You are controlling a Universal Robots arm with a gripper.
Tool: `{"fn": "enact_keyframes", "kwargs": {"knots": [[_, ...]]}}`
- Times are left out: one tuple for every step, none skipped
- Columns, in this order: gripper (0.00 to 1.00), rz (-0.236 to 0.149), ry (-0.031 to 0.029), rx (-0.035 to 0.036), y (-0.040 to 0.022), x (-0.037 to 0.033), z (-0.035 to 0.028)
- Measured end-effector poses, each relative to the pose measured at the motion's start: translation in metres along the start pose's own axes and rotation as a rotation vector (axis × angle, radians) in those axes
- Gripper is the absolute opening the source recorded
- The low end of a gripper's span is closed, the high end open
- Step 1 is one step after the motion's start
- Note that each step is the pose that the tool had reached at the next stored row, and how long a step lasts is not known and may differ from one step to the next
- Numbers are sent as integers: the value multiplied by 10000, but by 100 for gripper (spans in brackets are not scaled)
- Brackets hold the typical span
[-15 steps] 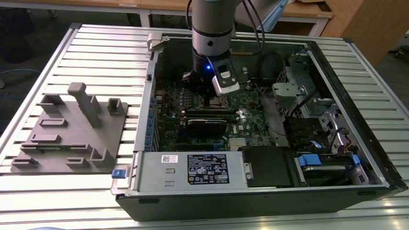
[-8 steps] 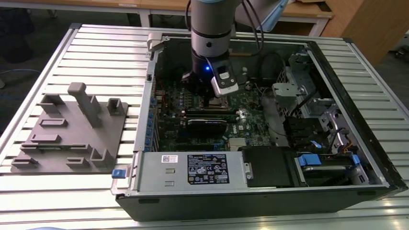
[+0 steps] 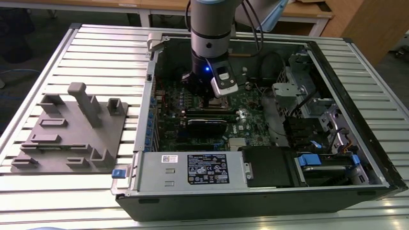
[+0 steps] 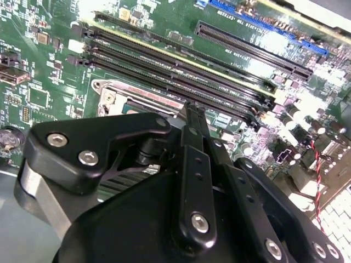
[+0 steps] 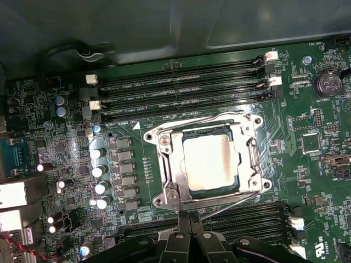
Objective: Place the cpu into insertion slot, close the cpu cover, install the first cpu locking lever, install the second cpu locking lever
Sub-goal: 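Install the second cpu locking lever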
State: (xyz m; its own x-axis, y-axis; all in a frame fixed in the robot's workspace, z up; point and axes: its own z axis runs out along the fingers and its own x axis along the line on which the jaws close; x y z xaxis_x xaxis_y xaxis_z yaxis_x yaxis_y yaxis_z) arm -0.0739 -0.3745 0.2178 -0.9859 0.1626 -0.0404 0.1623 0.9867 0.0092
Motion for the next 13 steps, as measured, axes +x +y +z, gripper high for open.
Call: {"fn": "enact_keyframes", "kwargs": {"knots": [[10,2,-3,-2,-2,8,4],[10,0,-3,-2,-3,17,6],[10,0,-4,-1,-4,25,8],[10,0,-4,-1,-6,33,8],[10,0,-6,-1,-7,40,9],[10,0,-7,-1,-8,47,10],[10,1,-9,-1,-10,56,12],[10,2,-12,-1,-11,65,15],[10,5,-15,-1,-13,74,21],[10,6,-17,-2,-14,80,26],[10,5,-17,0,-15,82,28],[10,5,-16,0,-15,82,28],[10,4,-16,1,-14,82,28]]}}
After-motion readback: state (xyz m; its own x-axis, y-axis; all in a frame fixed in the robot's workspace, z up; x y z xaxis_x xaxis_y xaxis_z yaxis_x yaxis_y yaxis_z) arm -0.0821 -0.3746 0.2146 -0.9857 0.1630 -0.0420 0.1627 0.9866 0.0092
